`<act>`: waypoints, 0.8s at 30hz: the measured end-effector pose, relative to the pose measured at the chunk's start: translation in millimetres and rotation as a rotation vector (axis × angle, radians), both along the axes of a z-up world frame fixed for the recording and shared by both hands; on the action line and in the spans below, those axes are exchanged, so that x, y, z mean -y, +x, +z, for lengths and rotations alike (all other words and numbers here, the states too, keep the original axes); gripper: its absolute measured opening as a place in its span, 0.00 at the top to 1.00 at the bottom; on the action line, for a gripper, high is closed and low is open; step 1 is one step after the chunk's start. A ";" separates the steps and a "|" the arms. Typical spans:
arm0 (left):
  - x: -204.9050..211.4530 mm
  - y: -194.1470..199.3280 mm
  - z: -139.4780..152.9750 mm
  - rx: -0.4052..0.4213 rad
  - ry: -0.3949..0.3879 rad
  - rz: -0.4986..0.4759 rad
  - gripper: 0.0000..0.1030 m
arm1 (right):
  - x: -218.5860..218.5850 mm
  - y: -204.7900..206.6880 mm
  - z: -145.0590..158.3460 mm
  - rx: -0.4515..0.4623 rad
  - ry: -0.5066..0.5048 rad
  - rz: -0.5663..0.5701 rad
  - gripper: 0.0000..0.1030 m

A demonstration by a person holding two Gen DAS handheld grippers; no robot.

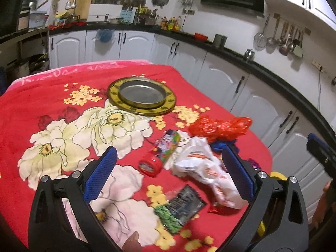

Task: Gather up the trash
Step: 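Move both tools back over the remaining trash on the table, then grasp the red cylindrical can with the left tool while the right tool grasps the red plastic bag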

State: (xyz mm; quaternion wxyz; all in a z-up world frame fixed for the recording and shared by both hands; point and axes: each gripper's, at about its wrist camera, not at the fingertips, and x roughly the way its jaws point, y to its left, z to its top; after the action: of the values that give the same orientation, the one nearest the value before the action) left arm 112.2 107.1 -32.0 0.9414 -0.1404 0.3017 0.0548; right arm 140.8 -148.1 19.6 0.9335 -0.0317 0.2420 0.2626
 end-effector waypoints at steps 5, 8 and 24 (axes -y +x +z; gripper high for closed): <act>-10.9 18.5 -9.5 -0.049 0.008 -0.013 0.28 | -7.0 25.1 -4.0 -0.026 0.007 -0.012 0.23; -14.7 29.9 -15.6 -0.075 0.006 -0.027 0.32 | -12.6 39.2 -8.3 -0.042 -0.002 -0.020 0.23; -26.4 76.4 -56.6 -0.197 -0.052 -0.085 0.47 | -45.8 119.0 -54.8 -0.240 -0.013 -0.050 0.42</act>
State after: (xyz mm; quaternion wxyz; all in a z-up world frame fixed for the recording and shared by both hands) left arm 188.6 133.6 -88.5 0.9048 -0.1457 0.3997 0.0207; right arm 259.8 -102.2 -35.2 0.9038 0.0001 0.3545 0.2398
